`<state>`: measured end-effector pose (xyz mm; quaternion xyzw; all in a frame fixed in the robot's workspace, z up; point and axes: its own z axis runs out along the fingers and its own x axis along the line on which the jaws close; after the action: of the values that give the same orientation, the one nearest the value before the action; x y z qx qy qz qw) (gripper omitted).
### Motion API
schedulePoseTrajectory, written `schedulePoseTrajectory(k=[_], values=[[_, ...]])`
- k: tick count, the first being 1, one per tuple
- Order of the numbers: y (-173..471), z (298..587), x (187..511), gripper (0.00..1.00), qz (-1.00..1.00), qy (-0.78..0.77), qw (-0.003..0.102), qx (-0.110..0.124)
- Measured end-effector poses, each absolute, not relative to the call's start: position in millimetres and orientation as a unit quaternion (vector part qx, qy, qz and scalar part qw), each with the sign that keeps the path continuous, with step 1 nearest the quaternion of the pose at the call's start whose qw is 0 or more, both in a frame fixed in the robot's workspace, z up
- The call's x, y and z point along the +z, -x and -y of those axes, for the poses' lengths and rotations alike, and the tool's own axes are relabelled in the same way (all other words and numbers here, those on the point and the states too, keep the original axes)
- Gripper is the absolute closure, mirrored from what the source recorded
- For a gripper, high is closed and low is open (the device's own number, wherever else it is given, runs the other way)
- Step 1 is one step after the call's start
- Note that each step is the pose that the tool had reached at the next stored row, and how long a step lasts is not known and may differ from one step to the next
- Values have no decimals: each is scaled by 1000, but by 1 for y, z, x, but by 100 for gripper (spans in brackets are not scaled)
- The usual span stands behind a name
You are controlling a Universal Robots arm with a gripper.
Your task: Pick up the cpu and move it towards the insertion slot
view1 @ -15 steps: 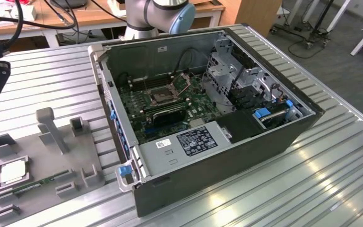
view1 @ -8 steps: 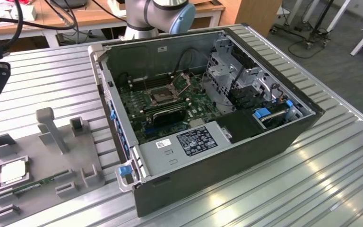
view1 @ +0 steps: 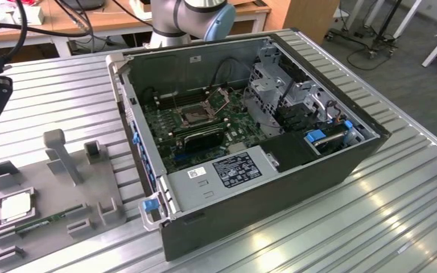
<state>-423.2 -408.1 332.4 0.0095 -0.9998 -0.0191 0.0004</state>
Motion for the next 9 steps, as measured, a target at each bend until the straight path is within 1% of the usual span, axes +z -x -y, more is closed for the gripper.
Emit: schedulePoseTrajectory(k=[9], values=[[423, 411, 332, 89, 1000, -10, 0, -19]])
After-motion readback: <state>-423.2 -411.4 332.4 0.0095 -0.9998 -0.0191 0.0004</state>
